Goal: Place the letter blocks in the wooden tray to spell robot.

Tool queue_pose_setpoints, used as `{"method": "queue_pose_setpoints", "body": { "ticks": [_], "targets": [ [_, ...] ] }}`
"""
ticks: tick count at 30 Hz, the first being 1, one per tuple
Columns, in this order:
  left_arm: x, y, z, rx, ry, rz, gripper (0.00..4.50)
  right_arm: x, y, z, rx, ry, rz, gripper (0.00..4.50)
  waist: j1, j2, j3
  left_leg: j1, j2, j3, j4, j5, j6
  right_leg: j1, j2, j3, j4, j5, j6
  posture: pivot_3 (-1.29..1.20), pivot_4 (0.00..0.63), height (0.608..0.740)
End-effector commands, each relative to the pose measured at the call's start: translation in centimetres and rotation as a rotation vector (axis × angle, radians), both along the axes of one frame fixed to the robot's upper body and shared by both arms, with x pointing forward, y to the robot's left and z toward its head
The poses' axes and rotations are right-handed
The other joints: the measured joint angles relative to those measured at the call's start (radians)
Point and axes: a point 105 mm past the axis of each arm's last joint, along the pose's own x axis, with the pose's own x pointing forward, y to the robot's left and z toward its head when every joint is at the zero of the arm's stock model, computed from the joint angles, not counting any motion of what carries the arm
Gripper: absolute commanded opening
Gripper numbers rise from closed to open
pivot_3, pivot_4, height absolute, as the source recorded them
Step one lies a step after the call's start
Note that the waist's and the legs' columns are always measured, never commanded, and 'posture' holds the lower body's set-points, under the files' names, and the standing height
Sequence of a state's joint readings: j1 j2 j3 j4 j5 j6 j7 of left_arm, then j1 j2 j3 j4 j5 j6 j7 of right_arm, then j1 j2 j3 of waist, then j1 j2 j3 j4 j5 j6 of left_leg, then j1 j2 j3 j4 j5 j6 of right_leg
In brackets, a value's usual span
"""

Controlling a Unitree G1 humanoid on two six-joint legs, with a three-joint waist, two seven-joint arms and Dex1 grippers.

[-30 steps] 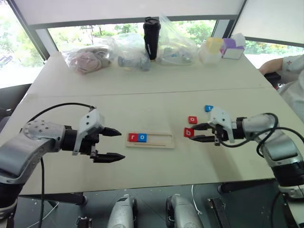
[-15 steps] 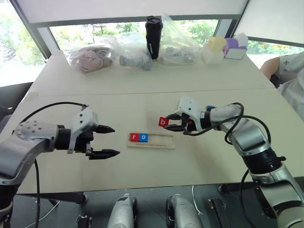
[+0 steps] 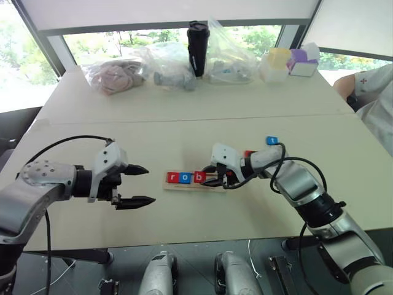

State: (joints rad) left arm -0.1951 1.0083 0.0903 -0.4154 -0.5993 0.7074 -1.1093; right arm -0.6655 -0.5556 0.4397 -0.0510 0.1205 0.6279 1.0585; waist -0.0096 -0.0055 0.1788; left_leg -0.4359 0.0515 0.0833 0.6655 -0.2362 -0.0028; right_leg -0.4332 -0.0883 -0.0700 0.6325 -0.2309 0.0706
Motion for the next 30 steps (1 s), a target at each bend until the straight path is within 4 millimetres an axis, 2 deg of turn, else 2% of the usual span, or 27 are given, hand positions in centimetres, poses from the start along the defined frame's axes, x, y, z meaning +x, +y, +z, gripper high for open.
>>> {"method": "queue_pose_setpoints", "body": {
  "ticks": [1,13,30],
  "targets": [
    [-0.2,-0.3,0.6,0.000,-0.042,-0.016,4.50,0.2,0.8,0.3,0.001,-0.030,0.015,1.17,-0.002,0.000,0.000,0.000,0.000,0.000,0.000,0.000,0.000,0.000,0.000,0.000,0.000,0.000,0.000,0.00,0.150,0.740],
    [-0.2,-0.7,0.5,-0.013,-0.045,-0.012,4.50,1.1,1.4,0.0,-0.013,-0.051,0.015,1.17,-0.003,0.000,0.000,0.000,0.000,0.000,0.000,0.000,0.000,0.000,0.000,0.000,0.000,0.000,0.000,0.00,0.150,0.740],
    [-0.1,-0.9,0.6,-0.023,-0.060,-0.001,4.50,1.2,1.2,-0.4,-0.039,-0.055,0.038,1.17,-0.003,0.000,0.000,0.000,0.000,0.000,0.000,0.000,0.000,0.000,0.000,0.000,0.000,0.001,0.001,0.00,0.150,0.740]
  ]
}}
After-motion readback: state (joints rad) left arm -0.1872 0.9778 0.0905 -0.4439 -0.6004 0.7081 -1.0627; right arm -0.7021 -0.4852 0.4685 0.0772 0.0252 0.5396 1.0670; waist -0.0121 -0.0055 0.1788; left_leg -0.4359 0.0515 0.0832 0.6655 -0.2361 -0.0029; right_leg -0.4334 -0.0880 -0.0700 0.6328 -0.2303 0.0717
